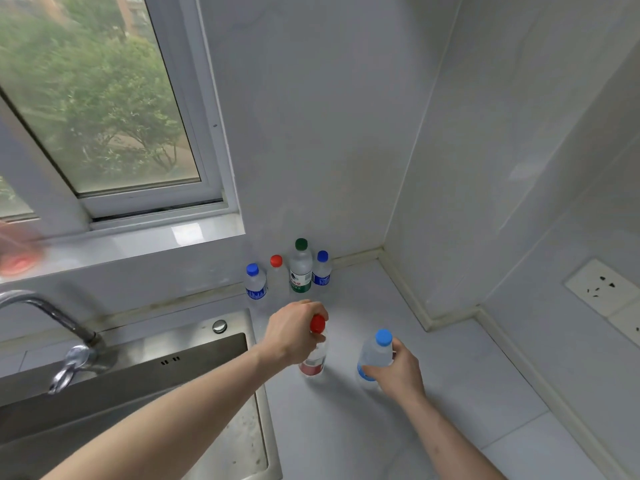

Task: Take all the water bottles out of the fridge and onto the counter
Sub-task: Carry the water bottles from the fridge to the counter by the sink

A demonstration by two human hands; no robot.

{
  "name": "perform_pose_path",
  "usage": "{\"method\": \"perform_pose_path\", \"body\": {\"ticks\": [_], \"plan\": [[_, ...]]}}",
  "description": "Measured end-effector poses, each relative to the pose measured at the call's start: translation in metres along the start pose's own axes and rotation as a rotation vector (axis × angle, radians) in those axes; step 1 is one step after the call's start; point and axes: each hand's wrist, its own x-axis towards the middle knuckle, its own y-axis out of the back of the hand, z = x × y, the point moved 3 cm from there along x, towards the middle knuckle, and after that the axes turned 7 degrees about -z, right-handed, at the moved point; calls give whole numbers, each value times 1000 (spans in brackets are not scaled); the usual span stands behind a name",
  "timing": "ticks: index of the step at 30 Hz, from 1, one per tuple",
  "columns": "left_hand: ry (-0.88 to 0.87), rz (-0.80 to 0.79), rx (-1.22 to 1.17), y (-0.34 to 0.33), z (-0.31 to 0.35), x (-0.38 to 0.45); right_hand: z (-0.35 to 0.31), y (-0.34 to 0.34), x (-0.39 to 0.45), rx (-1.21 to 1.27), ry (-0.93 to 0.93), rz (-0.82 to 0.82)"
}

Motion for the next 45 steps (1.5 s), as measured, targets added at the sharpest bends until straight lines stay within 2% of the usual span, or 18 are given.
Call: {"method": "perform_pose_path", "body": {"ticks": [13, 27, 38, 45], "plan": [[-119, -31, 173, 7, 33, 114, -24, 11, 80, 77, -19, 127], [-34, -27, 164, 26, 33, 221, -20, 4, 131, 179, 29, 181], [-17, 20, 248, 36, 26, 263, -21, 4, 151, 181, 52, 167], [-55, -3, 282, 37, 21, 266, -22, 3, 160, 184, 65, 143]]}}
